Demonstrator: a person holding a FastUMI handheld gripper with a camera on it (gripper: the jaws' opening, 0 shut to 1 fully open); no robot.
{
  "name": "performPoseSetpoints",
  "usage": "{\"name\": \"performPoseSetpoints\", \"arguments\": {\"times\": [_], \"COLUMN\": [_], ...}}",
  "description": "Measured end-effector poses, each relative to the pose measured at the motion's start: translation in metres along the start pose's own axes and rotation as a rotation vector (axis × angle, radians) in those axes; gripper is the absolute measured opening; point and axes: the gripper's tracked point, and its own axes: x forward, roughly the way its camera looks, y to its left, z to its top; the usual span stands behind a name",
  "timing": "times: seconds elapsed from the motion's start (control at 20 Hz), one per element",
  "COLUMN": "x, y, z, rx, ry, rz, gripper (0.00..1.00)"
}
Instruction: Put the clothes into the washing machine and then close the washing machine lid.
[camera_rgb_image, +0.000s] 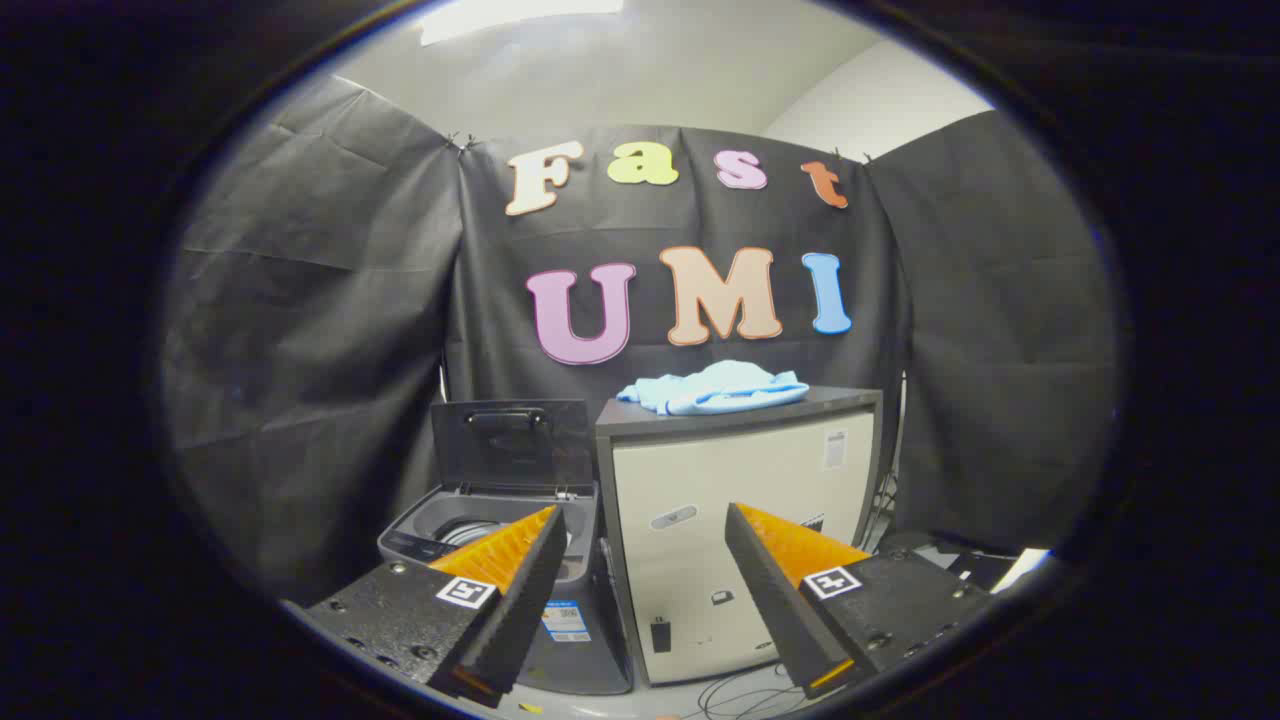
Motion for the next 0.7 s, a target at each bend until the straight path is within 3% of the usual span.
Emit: {"name": "performPoseSetpoints", "arguments": {"times": [0.7], "x": [0.012], "y": [0.012], "z": [-0.001], "rx": [0.004], "ry": [0.002], "rz": [0.026], "gripper": [0.96]}}
